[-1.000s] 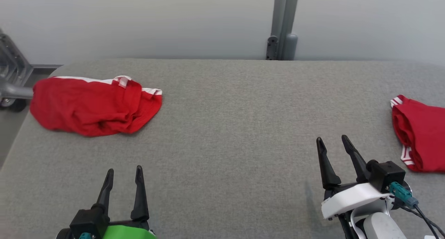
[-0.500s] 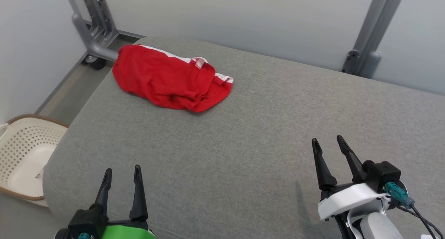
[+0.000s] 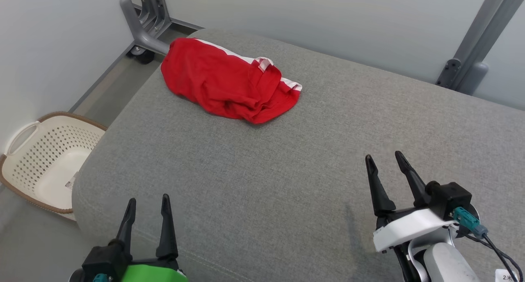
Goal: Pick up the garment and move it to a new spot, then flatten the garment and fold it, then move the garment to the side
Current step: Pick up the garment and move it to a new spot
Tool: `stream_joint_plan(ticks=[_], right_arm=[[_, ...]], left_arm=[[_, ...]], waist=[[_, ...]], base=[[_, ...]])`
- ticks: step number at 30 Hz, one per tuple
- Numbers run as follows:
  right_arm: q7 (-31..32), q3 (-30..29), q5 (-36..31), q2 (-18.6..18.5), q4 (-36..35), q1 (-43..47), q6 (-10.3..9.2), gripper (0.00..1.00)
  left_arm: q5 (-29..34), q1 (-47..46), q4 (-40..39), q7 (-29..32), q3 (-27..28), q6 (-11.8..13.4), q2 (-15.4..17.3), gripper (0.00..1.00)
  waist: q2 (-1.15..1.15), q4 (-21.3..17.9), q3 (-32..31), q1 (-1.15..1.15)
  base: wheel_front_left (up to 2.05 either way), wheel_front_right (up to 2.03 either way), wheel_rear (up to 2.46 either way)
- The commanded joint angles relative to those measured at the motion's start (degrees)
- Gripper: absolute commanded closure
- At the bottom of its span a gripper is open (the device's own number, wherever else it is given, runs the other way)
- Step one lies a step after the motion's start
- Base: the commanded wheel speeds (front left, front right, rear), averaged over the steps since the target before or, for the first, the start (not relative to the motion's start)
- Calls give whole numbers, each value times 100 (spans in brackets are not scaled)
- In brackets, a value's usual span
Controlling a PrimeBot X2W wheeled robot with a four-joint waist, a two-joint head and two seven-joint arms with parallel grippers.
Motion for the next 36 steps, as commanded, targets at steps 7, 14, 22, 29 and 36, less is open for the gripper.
stream_joint_plan(ticks=[7, 14, 22, 29, 36], right_arm=[[75, -175, -192, -26, -135, -194, 0, 0], [147, -242, -334, -25, -303, -367, 0, 0], [343, -288, -610, -25, -678, -669, 0, 0], [529, -372, -878, -23, -1045, -840, 0, 0], [656, -484, -1036, -29, -1368, -878, 0, 0]], left_arm=[[104, -973, 237, 1, -31, -277, 227, 0], [188, -2774, 590, 582, 64, -547, 899, 0], [-113, -4776, 1939, 1782, 200, -725, 1683, 0], [-533, -5748, 3075, 2653, -56, -800, 2096, 0], [-1237, -5952, 3730, 3335, -627, -789, 2078, 0]], waist=[[0, -414, 364, 0], [0, -873, 669, 0], [0, -1596, 1366, 0], [0, -2080, 2060, 0], [0, -2236, 2420, 0]], base=[[0, 0, 0], [0, 0, 0], [0, 0, 0], [0, 0, 0], [0, 0, 0]])
